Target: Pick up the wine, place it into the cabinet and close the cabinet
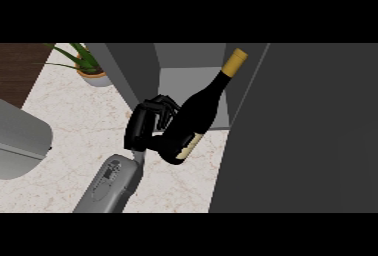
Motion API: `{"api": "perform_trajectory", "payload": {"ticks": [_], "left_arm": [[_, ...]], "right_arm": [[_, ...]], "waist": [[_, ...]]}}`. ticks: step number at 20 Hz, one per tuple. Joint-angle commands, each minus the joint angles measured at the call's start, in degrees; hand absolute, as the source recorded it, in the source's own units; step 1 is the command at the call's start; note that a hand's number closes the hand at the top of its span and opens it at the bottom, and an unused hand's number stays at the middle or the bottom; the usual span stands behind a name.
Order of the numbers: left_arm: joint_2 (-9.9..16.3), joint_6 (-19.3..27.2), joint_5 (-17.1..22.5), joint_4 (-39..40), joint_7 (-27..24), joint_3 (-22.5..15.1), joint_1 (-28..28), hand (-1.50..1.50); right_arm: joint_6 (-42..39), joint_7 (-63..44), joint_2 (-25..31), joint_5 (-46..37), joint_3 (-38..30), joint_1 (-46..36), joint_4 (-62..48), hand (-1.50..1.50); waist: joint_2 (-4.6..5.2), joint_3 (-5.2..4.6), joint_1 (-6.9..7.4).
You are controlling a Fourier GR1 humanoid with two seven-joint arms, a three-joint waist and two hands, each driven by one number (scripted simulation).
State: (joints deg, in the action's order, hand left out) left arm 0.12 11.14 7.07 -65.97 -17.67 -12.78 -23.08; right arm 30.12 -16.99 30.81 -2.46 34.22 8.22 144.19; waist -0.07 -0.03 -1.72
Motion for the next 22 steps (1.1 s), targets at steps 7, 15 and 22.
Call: {"api": "perform_trajectory", "payload": {"ticks": [7,15,22], "left_arm": [[-0.12,2.19,6.24,16.81,-4.25,0.24,-13.93,1.50],[-0.12,3.46,12.40,24.65,-6.36,-1.06,-19.21,1.50],[-0.12,6.09,11.17,38.64,-9.46,-0.58,-27.48,1.50]], "right_arm": [[-0.93,-1.37,-0.22,3.12,-0.30,2.11,9.39,-1.50],[-1.10,0.58,0.62,0.29,3.54,8.01,12.50,-1.50],[-3.45,5.80,-0.07,5.57,0.74,8.32,9.00,-1.50]], "waist": [[0.35,-0.02,-0.58],[0.13,-0.06,-1.64],[0.77,0.02,-2.23]]}}
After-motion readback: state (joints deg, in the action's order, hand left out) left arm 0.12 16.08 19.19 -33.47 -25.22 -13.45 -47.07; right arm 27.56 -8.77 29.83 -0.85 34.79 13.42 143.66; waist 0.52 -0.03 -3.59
